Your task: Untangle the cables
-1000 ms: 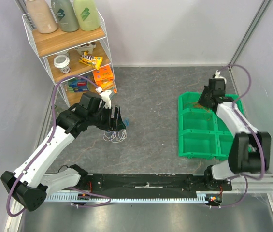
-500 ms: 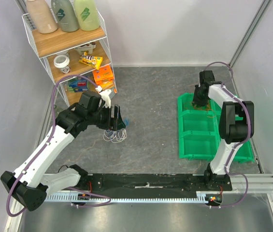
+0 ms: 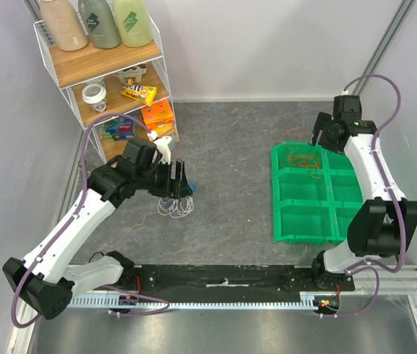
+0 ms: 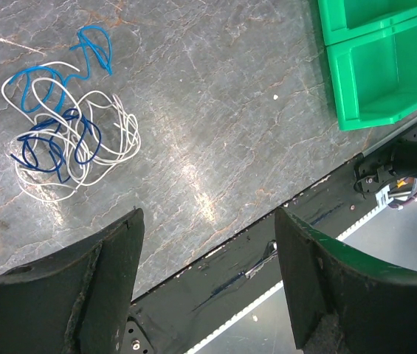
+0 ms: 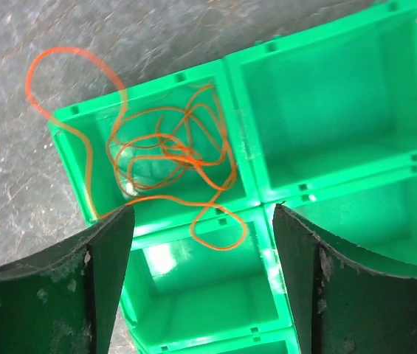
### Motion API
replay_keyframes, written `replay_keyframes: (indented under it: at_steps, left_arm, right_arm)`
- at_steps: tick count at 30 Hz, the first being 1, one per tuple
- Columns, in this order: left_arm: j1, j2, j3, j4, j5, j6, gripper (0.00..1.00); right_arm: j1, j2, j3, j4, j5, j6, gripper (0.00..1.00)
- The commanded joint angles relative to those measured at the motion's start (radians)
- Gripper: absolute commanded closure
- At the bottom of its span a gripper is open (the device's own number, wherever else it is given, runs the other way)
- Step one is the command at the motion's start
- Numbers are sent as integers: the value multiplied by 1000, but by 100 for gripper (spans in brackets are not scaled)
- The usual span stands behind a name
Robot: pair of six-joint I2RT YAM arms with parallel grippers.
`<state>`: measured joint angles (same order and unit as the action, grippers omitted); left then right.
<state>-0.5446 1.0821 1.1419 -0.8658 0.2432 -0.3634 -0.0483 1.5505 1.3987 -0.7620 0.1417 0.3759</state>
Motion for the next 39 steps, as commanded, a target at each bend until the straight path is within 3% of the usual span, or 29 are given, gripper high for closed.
replay_keyframes:
  at_steps: [1, 4, 9, 17, 24, 30, 36, 39]
  left_arm:
    - [3, -13, 27, 13, 16, 38, 23]
    - [3, -16, 27, 13, 15, 41, 23]
    - [3, -22, 25, 13, 8, 38, 23]
    - [2, -34, 27, 10, -2, 29, 23]
    - [3, -37, 33, 4, 4, 23, 23]
    - [2, -48, 33, -2, -4, 18, 23]
    - [3, -34, 35, 1, 2, 20, 22]
    - [3, -34, 33, 2, 4, 20, 22]
  right_arm:
    - [-59, -3, -35, -17, 26, 55, 17]
    - [-88, 11, -61, -7, -51, 78, 23]
    - [-85, 6, -148, 113, -183, 118, 54]
    - [-1, 152, -147, 179, -176, 135, 58]
    - [27, 393, 15, 198, -2, 52, 73]
    - [44, 277, 32, 139, 45, 18, 67]
    - [183, 180, 62, 90, 143, -90, 28]
    - [295, 195, 78, 122, 144, -153, 23]
